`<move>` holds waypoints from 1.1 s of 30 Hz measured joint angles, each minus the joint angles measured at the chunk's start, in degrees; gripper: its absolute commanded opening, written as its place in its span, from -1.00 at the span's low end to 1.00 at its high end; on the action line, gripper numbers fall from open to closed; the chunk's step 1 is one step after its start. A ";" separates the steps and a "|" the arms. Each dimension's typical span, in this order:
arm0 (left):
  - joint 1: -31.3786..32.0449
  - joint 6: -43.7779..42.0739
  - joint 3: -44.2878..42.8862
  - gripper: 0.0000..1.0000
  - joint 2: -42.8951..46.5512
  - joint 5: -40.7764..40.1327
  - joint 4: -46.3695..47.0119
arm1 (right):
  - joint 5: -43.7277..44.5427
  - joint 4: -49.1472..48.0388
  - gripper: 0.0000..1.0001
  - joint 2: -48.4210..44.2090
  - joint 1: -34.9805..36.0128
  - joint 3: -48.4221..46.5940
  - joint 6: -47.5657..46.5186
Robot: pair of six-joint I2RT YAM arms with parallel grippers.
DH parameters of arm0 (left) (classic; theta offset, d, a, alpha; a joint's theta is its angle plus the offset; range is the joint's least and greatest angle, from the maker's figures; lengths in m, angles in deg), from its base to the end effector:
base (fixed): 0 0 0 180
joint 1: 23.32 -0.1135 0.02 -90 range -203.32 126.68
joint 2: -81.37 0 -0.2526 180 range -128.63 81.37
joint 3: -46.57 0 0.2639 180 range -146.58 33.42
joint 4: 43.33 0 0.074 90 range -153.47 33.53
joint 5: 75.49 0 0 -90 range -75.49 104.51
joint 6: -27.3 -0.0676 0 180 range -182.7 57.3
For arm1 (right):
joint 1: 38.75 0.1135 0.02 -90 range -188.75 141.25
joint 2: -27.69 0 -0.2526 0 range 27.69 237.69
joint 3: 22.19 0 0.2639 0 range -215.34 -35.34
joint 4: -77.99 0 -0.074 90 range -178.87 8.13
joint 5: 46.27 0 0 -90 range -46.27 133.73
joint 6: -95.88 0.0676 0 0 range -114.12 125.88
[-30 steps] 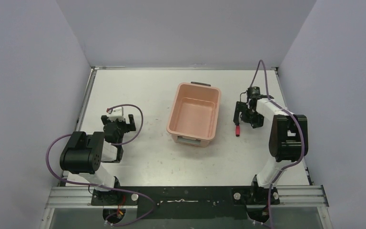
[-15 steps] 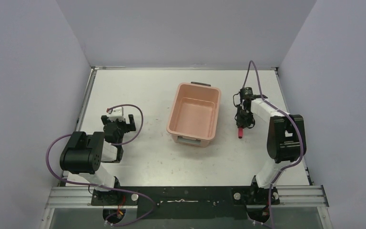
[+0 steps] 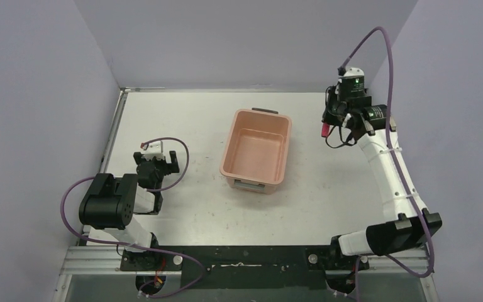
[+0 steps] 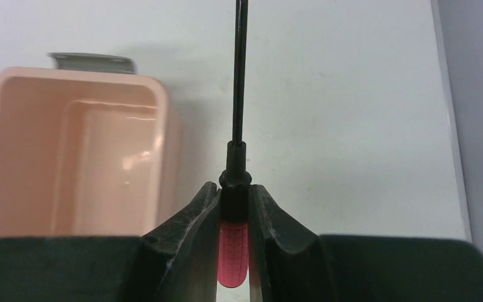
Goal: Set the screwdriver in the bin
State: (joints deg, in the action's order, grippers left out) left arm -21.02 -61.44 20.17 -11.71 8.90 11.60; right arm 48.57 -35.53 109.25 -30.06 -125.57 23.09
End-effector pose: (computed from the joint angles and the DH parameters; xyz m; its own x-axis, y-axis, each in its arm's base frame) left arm 0.2764 -0.0045 0.0946 -0.2022 -0.0138 -0.9792 -0.0602 0.9982 -0.0016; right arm 0.3256 0.0440 0.3621 -0.6907 0.1927 -0.6970 0.1184 0.9810 0.1538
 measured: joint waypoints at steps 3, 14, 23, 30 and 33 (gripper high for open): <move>0.00 0.00 0.00 0.94 0.00 0.02 0.00 | 0.90 -0.85 -1.00 -2.84 6.36 -3.52 1.07; 0.00 0.00 0.00 0.94 0.00 0.00 0.00 | 4.98 -19.91 -1.00 -6.12 30.42 4.79 2.14; 0.00 0.00 0.00 0.94 0.00 0.00 0.00 | 1.68 -22.91 -1.00 16.39 32.70 12.20 6.34; 0.00 0.02 0.00 0.94 0.00 0.00 0.00 | 0.83 -22.10 -0.81 25.07 32.22 14.34 10.10; 0.00 0.00 0.00 0.94 0.00 0.00 0.00 | 0.50 -22.08 -0.29 27.26 31.69 14.36 11.26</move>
State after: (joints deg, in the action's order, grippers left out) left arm -21.02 -61.44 20.17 -11.71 8.90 11.60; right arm 49.07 -57.61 136.51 1.63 -111.21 34.35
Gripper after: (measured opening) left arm 0.971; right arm 0.175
